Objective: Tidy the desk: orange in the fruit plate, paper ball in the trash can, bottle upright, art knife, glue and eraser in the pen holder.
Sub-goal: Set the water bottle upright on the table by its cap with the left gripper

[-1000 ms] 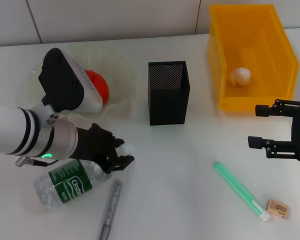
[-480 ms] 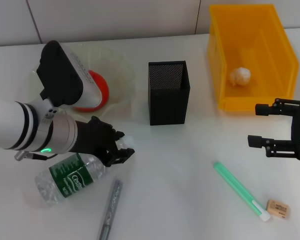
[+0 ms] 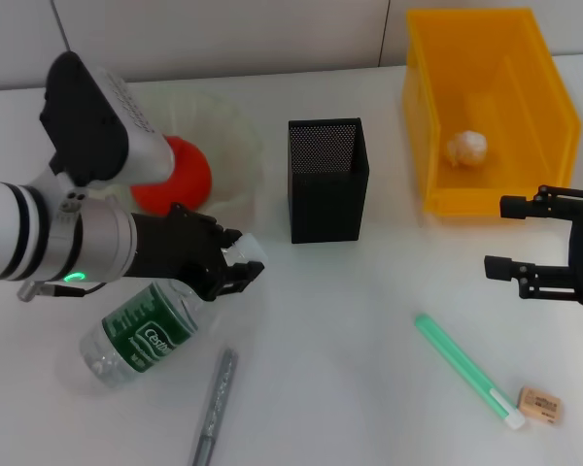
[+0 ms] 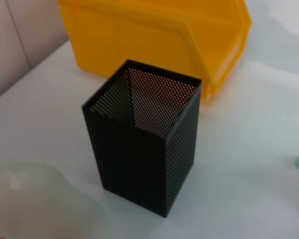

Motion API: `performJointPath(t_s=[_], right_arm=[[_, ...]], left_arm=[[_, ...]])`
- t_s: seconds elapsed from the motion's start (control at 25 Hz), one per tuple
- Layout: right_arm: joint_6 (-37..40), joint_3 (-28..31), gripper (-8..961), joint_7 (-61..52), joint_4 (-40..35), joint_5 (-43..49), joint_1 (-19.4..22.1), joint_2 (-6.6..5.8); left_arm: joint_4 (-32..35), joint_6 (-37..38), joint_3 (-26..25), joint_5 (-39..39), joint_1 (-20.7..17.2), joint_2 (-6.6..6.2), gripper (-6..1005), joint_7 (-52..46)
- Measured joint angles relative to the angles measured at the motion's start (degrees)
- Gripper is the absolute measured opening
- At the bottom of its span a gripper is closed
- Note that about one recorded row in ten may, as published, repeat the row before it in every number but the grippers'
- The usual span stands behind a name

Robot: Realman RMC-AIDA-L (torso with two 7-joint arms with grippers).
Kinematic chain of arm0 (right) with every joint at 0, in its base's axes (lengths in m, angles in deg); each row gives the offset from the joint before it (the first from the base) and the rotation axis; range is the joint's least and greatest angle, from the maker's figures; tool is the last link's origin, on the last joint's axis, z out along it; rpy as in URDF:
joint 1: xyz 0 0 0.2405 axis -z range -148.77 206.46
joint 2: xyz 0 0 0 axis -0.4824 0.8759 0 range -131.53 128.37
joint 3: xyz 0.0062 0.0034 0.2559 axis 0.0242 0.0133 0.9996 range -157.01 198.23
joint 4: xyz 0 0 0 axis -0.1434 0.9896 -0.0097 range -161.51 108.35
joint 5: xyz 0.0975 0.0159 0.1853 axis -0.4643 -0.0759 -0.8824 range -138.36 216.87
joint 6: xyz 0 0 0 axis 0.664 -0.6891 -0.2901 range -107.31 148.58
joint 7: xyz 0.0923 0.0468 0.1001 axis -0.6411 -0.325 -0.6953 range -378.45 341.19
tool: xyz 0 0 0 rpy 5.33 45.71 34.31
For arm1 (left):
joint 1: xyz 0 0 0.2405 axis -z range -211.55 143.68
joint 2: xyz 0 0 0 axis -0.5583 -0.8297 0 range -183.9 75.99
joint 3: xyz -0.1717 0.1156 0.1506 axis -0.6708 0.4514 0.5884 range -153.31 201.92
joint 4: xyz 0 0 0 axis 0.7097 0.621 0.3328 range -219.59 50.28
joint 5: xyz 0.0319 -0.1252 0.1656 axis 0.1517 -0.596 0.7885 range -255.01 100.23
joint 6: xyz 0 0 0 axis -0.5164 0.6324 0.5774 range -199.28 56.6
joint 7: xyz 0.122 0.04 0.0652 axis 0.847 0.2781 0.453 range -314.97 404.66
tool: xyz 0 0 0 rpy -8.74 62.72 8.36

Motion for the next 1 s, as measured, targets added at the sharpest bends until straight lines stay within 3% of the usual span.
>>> performJointPath(t_s=[1.0], right_arm=[[0.0, 0.1, 739, -0.1, 0.0, 0.2, -1.1, 0.08]], left_arm=[[6.5, 2.8, -8.5, -11.4, -7.0, -0.2, 438, 8.5]])
